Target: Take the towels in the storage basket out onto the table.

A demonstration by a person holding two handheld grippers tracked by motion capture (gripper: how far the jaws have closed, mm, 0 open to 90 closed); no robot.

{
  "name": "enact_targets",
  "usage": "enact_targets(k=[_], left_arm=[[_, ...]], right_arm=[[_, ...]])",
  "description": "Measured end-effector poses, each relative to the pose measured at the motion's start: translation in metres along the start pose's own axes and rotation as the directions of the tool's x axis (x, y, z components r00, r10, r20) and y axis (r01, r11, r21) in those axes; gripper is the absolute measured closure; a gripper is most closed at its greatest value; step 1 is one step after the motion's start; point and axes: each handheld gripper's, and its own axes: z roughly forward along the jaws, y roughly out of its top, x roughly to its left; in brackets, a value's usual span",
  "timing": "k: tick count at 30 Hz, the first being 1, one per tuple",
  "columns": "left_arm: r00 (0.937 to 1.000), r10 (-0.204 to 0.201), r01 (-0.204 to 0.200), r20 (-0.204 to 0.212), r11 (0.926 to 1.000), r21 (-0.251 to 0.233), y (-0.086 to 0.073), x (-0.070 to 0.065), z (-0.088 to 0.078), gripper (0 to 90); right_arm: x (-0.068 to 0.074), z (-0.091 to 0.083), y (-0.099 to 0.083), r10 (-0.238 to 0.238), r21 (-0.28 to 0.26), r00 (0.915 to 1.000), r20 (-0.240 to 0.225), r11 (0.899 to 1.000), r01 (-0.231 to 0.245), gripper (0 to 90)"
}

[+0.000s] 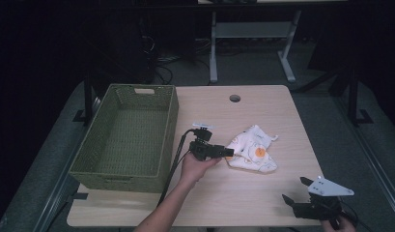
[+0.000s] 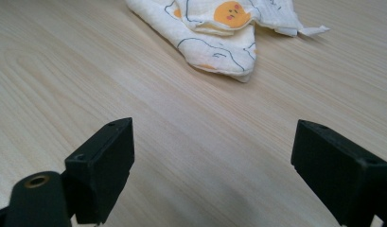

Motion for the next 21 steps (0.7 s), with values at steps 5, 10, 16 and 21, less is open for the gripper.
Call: enact_targets(k=[5, 10, 16, 21], left_arm=[[0.9995, 0.03, -0.03, -0.007, 0.9994, 0.018, -0.007, -0.004, -0.002, 41.6], [0.9989, 0.047, -0.047, -0.002, 0.9987, 0.02, -0.014, -0.005, -0.006, 41.0], [0.9984, 0.057, -0.057, 0.009, 0.9984, 0.008, -0.022, -0.006, -0.016, 39.4], [0.9963, 0.086, -0.086, 0.0, 0.9962, 0.015, -0.028, -0.009, -0.025, 38.3]], right_arm=[[0.0, 0.001, 0.0, 0.002, 0.001, 1.0, 0.001, 1.0, -0.002, 13.9], [0.0, 0.0, 0.0, 0.001, 0.001, 1.0, 0.001, 1.0, -0.001, 13.9], [0.001, 0.001, 0.0, 0.002, 0.001, 1.0, 0.001, 1.0, -0.002, 13.9], [0.0, 0.001, 0.0, 0.002, 0.001, 1.0, 0.005, 1.0, -0.002, 13.9]])
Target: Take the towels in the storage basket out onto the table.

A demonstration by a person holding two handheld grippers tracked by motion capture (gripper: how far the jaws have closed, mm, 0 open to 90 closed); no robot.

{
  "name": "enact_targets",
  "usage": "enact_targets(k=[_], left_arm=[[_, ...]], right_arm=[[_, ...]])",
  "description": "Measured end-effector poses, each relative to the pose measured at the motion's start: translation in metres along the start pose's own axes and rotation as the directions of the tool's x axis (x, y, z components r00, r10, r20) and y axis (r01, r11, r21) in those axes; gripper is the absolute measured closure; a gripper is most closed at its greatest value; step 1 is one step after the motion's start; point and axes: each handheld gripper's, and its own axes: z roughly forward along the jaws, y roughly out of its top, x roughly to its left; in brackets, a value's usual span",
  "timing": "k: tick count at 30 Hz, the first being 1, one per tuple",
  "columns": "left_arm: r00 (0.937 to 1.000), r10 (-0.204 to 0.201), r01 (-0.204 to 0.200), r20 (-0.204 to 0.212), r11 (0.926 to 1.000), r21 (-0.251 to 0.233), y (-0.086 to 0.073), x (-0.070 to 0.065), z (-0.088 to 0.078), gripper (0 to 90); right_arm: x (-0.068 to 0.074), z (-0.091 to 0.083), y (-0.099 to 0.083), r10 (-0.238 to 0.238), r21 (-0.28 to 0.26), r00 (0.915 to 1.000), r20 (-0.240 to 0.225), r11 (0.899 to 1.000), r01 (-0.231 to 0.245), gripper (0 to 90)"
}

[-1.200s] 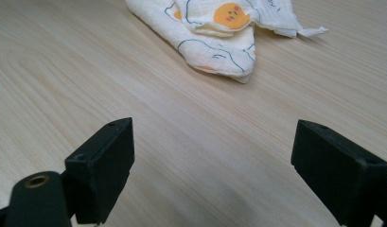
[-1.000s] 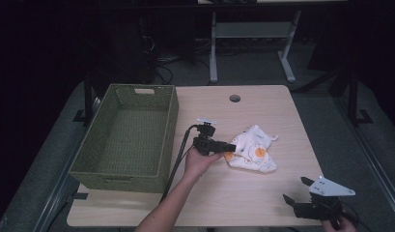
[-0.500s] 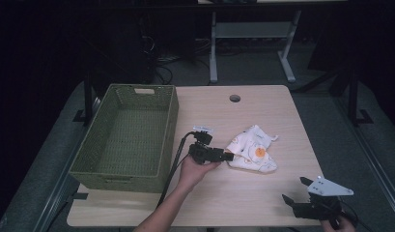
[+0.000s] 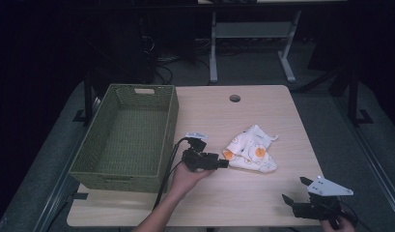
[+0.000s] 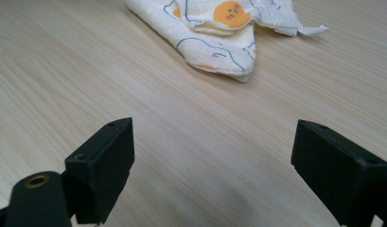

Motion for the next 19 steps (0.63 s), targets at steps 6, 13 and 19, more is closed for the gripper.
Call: enact_targets(k=[6, 13, 19], left_arm=[[0.9997, 0.014, -0.014, 0.021, 0.9999, 0.0, -0.013, -0.006, -0.006, 37.1], [0.9992, 0.034, -0.034, 0.022, 0.9994, -0.004, -0.028, -0.013, -0.013, 36.5], [0.9985, 0.049, -0.049, 0.023, 0.9988, -0.005, -0.042, -0.017, -0.019, 35.6]], right_arm=[[0.0, 0.0, 0.0, -0.006, 0.0, 1.0, 0.001, 1.0, 0.006, 13.9], [0.002, 0.0, 0.001, -0.006, -0.001, 1.0, 0.003, 1.0, 0.006, 13.9], [0.002, -0.001, 0.001, -0.015, -0.006, 0.9999, 0.002, 1.0, 0.015, 13.9]])
